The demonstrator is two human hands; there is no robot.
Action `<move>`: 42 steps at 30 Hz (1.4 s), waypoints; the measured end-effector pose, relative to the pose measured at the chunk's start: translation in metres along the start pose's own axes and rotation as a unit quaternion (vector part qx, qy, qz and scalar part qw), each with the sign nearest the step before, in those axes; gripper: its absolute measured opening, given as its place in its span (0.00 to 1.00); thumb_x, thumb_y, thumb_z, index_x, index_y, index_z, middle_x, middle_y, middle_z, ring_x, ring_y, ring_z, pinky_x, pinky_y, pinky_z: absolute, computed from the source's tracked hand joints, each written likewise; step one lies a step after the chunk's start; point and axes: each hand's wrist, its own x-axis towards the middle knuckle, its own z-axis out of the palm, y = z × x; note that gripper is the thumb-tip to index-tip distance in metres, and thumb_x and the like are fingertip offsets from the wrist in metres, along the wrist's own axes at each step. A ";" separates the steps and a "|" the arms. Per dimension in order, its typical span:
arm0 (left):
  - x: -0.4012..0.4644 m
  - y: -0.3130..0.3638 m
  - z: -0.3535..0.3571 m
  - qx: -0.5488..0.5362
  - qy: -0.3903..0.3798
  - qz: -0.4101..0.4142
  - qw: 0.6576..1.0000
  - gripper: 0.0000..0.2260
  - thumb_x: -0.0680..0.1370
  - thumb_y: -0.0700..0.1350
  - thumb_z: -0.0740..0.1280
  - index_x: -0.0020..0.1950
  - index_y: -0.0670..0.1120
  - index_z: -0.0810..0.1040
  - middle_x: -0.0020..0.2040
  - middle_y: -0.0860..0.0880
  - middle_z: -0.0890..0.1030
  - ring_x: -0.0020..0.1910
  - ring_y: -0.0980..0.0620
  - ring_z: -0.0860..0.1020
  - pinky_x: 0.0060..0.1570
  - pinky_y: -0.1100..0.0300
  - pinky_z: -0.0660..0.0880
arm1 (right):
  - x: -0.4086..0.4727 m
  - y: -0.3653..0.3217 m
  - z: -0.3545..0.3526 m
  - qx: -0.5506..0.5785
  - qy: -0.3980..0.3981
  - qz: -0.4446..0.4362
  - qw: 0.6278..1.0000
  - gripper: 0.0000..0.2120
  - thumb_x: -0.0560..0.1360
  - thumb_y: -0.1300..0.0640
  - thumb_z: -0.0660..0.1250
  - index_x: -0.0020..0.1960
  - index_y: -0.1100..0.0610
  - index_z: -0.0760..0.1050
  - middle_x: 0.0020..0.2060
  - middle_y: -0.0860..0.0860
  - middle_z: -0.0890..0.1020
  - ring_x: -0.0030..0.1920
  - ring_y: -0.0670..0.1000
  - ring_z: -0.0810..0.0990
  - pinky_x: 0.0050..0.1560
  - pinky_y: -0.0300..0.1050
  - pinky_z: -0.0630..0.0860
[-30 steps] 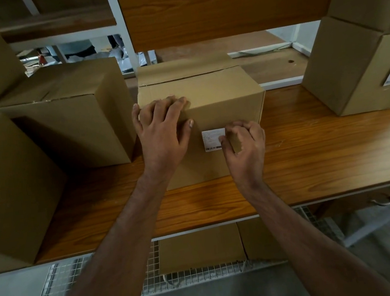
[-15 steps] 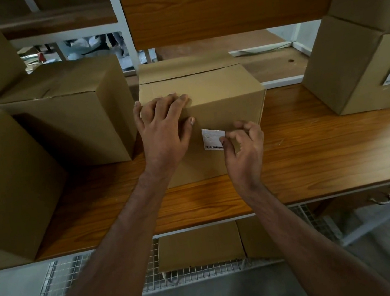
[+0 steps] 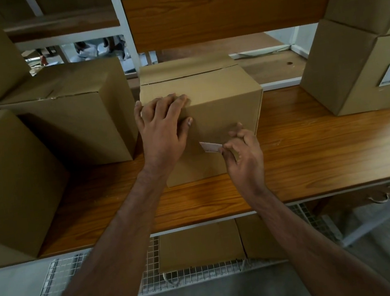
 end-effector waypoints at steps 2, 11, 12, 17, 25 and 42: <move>0.000 -0.001 0.000 0.002 -0.008 0.003 1.000 0.23 0.80 0.55 0.64 0.74 0.51 0.70 0.71 0.48 0.73 0.71 0.43 0.66 0.76 0.38 0.49 | -0.004 -0.002 -0.003 0.004 -0.005 -0.014 1.000 0.04 0.72 0.67 0.73 0.44 0.60 0.80 0.55 0.58 0.78 0.65 0.59 0.74 0.63 0.54 0.75; -0.001 -0.002 -0.004 0.007 -0.025 0.000 1.000 0.24 0.81 0.52 0.64 0.77 0.52 0.67 0.75 0.47 0.69 0.76 0.41 0.60 0.75 0.34 0.43 | -0.006 -0.004 -0.022 -0.041 -0.002 -0.079 0.996 0.03 0.73 0.63 0.73 0.47 0.60 0.83 0.53 0.58 0.79 0.60 0.58 0.74 0.62 0.40 0.70; -0.002 -0.001 -0.005 0.006 -0.026 0.000 1.000 0.24 0.80 0.51 0.64 0.77 0.52 0.66 0.77 0.47 0.67 0.78 0.40 0.58 0.75 0.33 0.42 | -0.007 -0.003 -0.023 -0.041 -0.002 -0.084 0.996 0.03 0.73 0.63 0.73 0.47 0.61 0.83 0.53 0.58 0.80 0.60 0.58 0.74 0.62 0.39 0.69; -0.029 0.005 -0.011 -0.019 0.033 0.014 0.999 0.21 0.79 0.44 0.62 0.72 0.52 0.73 0.77 0.46 0.67 0.77 0.41 0.59 0.74 0.35 0.53 | -0.013 0.001 -0.025 -0.068 -0.011 -0.112 0.991 0.06 0.71 0.64 0.75 0.47 0.61 0.82 0.54 0.59 0.80 0.60 0.58 0.74 0.59 0.44 0.72; -0.058 0.007 -0.010 -0.233 -0.040 0.024 0.971 0.17 0.79 0.39 0.62 0.67 0.42 0.76 0.60 0.46 0.80 0.58 0.51 0.78 0.54 0.52 0.79 | -0.010 -0.012 -0.022 0.001 0.007 -0.114 0.993 0.04 0.75 0.62 0.70 0.48 0.61 0.80 0.44 0.54 0.82 0.49 0.51 0.78 0.48 0.46 0.76; -0.052 0.004 -0.016 -0.291 -0.016 -0.043 0.956 0.04 0.82 0.48 0.60 0.50 0.51 0.73 0.49 0.53 0.72 0.48 0.51 0.72 0.44 0.54 0.73 | -0.002 -0.020 -0.008 0.118 0.001 -0.008 0.993 0.21 0.77 0.50 0.69 0.67 0.57 0.74 0.52 0.53 0.83 0.52 0.52 0.82 0.50 0.48 0.82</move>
